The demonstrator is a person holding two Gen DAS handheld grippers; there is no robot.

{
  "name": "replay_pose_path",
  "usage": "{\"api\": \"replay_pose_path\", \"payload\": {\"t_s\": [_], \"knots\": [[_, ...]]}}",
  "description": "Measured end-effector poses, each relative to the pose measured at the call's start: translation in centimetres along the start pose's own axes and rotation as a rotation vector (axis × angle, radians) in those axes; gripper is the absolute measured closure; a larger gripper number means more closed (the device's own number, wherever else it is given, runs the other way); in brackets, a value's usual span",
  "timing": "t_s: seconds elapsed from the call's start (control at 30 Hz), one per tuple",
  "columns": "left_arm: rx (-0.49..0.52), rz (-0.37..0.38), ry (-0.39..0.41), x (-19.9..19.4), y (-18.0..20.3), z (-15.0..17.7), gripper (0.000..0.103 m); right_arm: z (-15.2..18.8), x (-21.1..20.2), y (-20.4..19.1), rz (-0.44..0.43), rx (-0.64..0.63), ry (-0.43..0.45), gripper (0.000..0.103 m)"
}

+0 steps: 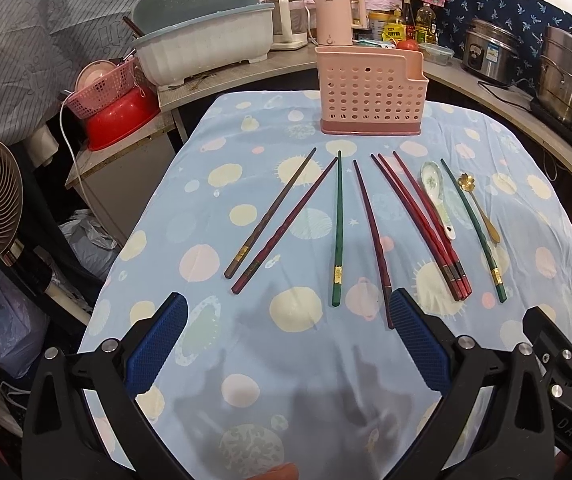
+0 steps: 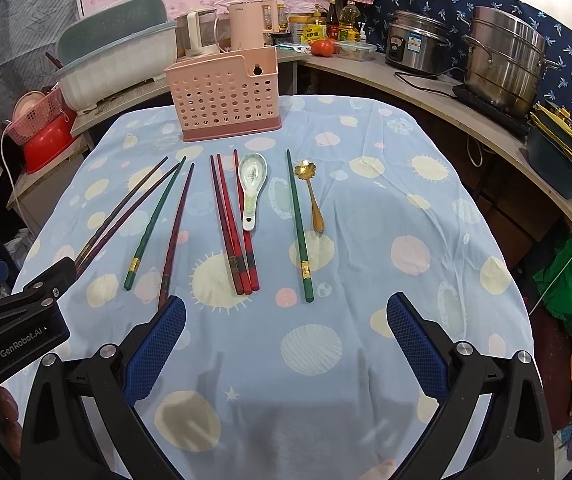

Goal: Organize utensils

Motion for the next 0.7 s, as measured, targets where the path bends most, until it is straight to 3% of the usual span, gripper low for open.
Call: {"api": "replay_pose_path", "payload": {"t_s": [0.7], "knots": [[-0.007, -0.007, -0.003, 0.52, -0.34, -0.03, 0.007, -0.10, 0.34, -0.28, -0.010, -0.001, -0.004, 0.006]]}}
Point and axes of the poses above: each gripper's, at about its wrist camera, not at the fingertips, and x roughly the way its jaws point, y to its right, z to its underside, the point moved 5 cm from there along x, roughly the way its jaws point, and after that the axes turned 1 degree about z, right-handed, at the moved point
